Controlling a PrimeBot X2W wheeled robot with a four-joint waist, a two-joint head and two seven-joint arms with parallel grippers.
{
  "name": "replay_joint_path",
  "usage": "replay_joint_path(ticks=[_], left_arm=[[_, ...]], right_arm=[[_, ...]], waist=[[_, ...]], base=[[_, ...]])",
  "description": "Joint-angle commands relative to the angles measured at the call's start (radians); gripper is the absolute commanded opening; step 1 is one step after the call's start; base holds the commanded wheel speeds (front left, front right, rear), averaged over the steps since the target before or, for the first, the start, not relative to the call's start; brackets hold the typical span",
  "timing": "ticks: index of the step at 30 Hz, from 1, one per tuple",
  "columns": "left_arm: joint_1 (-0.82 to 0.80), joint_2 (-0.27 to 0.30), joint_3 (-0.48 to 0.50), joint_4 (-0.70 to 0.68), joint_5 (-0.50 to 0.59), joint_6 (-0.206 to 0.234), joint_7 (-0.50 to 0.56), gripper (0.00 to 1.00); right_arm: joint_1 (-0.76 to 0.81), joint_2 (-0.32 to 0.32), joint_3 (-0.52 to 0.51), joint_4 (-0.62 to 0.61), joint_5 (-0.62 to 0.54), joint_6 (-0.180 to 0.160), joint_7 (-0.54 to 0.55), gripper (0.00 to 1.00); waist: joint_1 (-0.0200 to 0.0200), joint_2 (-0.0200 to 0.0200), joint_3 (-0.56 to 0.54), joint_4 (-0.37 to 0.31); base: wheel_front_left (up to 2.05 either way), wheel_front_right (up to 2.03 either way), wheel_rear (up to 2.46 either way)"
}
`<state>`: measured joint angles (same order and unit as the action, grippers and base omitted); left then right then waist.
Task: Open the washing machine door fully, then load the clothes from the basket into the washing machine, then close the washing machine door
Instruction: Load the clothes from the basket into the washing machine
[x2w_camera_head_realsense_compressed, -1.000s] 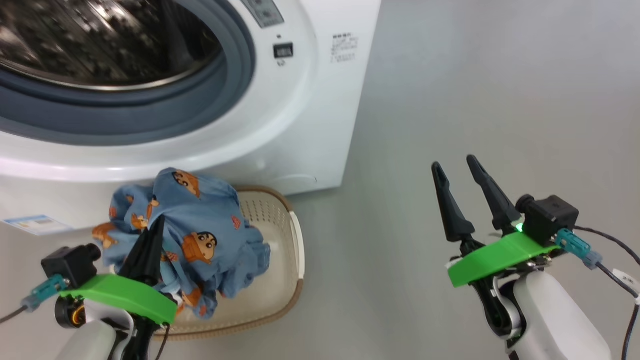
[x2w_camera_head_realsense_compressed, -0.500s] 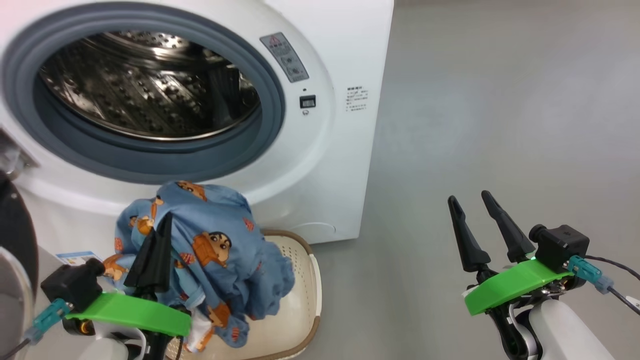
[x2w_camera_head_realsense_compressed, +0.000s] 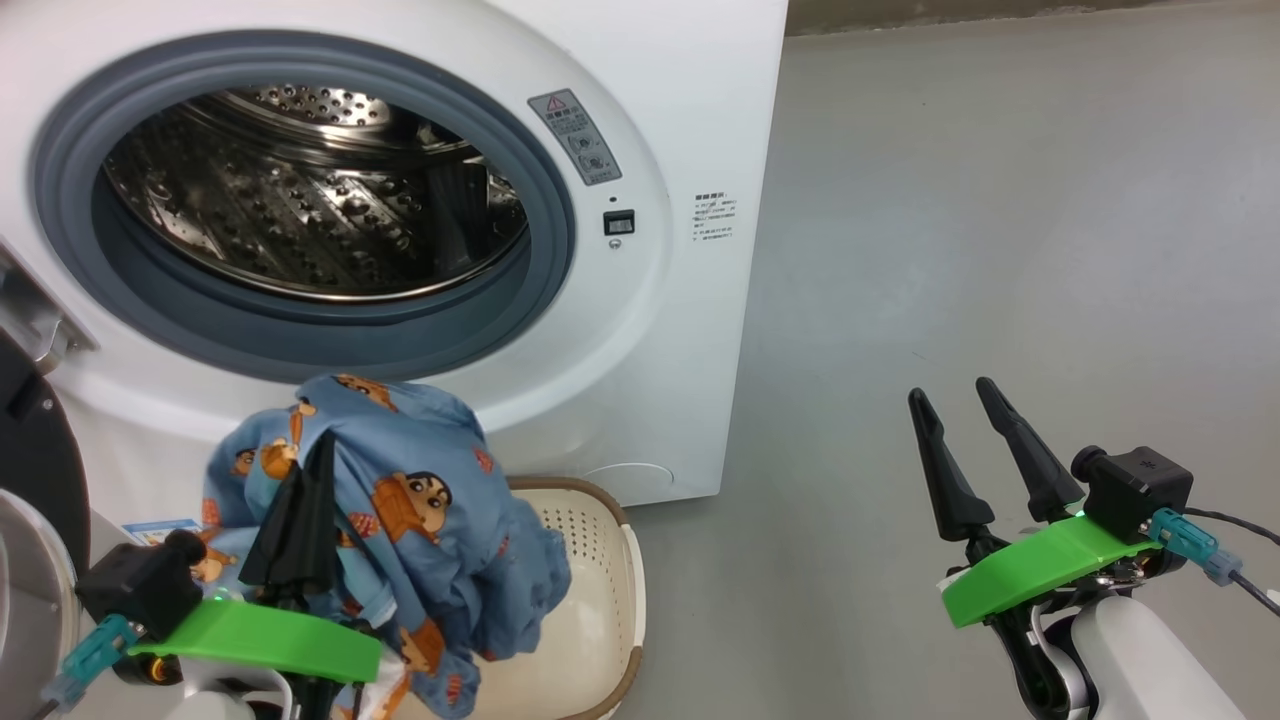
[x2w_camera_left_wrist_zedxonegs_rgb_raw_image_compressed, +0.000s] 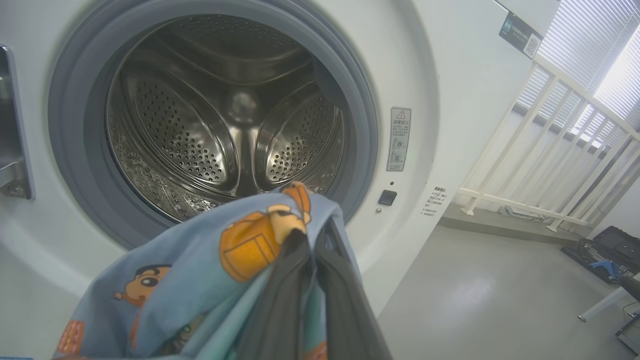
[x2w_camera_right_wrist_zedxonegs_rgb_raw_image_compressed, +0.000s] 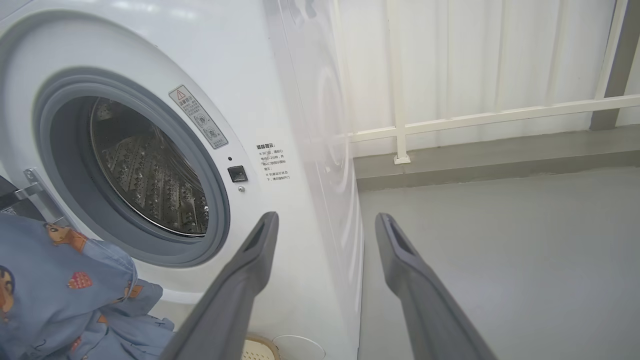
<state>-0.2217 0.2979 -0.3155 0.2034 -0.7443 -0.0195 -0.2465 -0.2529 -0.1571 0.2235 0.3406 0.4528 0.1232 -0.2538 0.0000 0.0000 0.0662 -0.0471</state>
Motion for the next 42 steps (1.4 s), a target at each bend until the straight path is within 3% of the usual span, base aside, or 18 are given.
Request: replay_joint_path(ticks=[1, 14, 19, 24, 30, 36, 42], left_arm=[[-0.044, 0.033, 0.041, -0.032, 0.018, 0.007, -0.005, 0.0], [-0.282, 0.07, 0.077, 0.059, 0.03, -0.006, 0.006, 0.0], [-0.43, 0.073, 0.065, 0.203, 0.039, -0.036, 0.021, 0.0], [-0.613, 0.081, 0.055, 0.437, 0.039, -0.075, 0.023, 0.0], [-0.79, 0.116, 0.04, 0.625, 0.039, -0.102, 0.021, 0.0], [-0.943, 0.156, 0.015, 0.748, 0.035, -0.11, 0.018, 0.0], [-1.071, 0.197, -0.03, 0.787, 0.032, -0.111, 0.005, 0.0]], right_arm=[[0.004, -0.009, 0.019, -0.025, 0.018, 0.008, -0.008, 1.0], [-0.023, -0.005, 0.019, -0.038, -0.001, 0.008, -0.008, 1.0], [-0.044, 0.001, 0.019, -0.045, -0.019, 0.008, -0.008, 1.0], [-0.081, 0.018, 0.021, -0.066, -0.047, 0.008, -0.008, 1.0], [-0.106, 0.043, 0.004, -0.104, -0.079, 0.008, -0.008, 1.0], [-0.105, 0.074, -0.019, -0.145, -0.103, 0.008, -0.008, 1.0], [-0.11, 0.096, -0.023, -0.181, -0.116, 0.008, -0.008, 1.0]], waist=[[0.0, 0.0, 0.0, -0.002], [0.0, 0.0, 0.082, -0.025], [0.0, 0.0, 0.156, -0.047], [0.0, 0.0, 0.264, -0.097], [0.0, 0.0, 0.397, -0.151], [0.0, 0.0, 0.513, -0.202], [0.0, 0.0, 0.597, -0.242]], base=[[0.0, 0.0, 0.0], [0.0, 0.0, 0.0], [0.0, 0.0, 0.0], [0.0, 0.0, 0.0], [0.0, 0.0, 0.0], [0.0, 0.0, 0.0], [0.0, 0.0, 0.0]])
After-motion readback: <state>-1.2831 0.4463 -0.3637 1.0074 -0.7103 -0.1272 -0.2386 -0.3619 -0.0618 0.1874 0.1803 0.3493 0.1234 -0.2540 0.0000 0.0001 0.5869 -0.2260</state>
